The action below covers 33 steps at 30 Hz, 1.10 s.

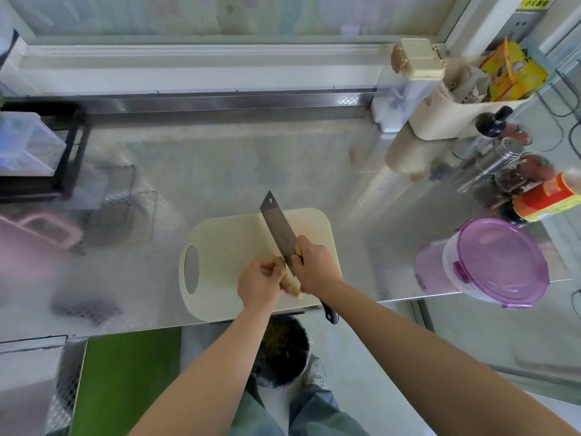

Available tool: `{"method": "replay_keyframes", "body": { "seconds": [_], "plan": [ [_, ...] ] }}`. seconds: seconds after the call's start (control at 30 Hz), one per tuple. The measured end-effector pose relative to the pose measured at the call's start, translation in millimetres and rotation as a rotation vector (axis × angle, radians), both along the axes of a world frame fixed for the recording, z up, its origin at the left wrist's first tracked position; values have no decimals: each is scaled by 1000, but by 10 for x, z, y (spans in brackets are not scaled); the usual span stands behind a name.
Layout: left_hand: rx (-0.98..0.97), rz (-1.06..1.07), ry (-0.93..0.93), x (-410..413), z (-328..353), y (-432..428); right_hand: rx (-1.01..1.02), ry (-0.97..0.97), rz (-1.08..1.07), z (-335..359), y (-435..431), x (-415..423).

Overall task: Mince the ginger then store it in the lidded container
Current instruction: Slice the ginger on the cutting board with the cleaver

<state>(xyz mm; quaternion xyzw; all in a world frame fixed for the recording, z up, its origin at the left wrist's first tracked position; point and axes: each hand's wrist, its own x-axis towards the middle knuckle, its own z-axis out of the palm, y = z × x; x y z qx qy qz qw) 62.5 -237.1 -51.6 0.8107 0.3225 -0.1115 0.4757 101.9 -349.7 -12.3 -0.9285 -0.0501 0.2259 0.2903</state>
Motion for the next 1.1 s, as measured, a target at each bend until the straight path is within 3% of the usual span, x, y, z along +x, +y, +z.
{"method": "replay_keyframes", "body": {
  "seconds": [0.43, 0.7, 0.87, 1.1],
  "plan": [
    [-68, 43, -16, 28, -56, 0, -92, 77, 79, -10, 51, -55],
    [-98, -103, -8, 47, 10, 128, -101, 24, 82, -81, 46, 27],
    [109, -332, -12, 111, 106, 242, -74, 0, 23, -56, -100, 96],
    [408, -420, -133, -43, 65, 93, -70, 1, 106, 33, -259, -44]
  ]
}}
